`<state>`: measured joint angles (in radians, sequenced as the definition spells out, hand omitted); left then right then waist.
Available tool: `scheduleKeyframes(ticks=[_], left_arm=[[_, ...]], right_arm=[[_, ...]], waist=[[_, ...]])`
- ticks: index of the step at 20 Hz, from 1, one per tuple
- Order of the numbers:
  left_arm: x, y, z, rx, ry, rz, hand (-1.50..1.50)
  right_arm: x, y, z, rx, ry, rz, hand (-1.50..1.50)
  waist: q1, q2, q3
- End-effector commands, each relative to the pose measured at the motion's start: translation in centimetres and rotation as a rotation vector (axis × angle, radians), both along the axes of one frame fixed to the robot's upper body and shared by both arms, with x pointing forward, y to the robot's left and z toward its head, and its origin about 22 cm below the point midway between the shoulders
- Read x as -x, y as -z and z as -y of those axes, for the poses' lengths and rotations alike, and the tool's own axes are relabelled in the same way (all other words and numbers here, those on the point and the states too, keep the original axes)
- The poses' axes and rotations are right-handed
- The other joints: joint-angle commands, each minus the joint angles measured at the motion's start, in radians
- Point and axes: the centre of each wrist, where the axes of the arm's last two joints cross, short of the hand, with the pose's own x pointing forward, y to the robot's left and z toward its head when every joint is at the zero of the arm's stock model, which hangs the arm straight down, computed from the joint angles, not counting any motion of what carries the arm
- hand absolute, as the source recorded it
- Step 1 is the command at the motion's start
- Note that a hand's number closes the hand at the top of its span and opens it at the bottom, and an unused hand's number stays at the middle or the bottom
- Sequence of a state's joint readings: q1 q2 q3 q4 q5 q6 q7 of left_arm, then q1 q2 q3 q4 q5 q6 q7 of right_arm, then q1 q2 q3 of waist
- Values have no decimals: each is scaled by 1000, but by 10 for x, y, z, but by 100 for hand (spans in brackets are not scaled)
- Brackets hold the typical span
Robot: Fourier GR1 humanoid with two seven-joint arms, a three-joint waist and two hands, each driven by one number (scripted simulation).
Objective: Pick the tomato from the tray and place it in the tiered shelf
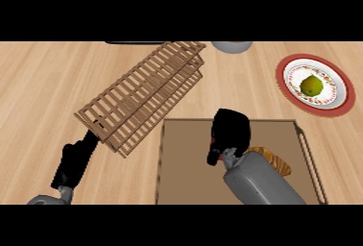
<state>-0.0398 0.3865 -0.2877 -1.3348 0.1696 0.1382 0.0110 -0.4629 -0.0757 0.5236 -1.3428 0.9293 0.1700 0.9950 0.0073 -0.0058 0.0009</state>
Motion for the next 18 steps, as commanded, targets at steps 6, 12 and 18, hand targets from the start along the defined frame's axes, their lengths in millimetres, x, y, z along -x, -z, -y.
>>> scheduleKeyframes(ticks=[6,12,18], left_arm=[[-5,-8,8,10,10,15,0],[-1,1,-3,14,12,0,0],[1,-8,17,16,25,8,0]], right_arm=[[-14,-82,64,-83,-704,141,150],[-17,-156,128,-167,-723,381,150],[-31,-211,112,-475,-665,506,150]], waist=[[-14,2,1],[-23,3,-1],[2,4,-1]])
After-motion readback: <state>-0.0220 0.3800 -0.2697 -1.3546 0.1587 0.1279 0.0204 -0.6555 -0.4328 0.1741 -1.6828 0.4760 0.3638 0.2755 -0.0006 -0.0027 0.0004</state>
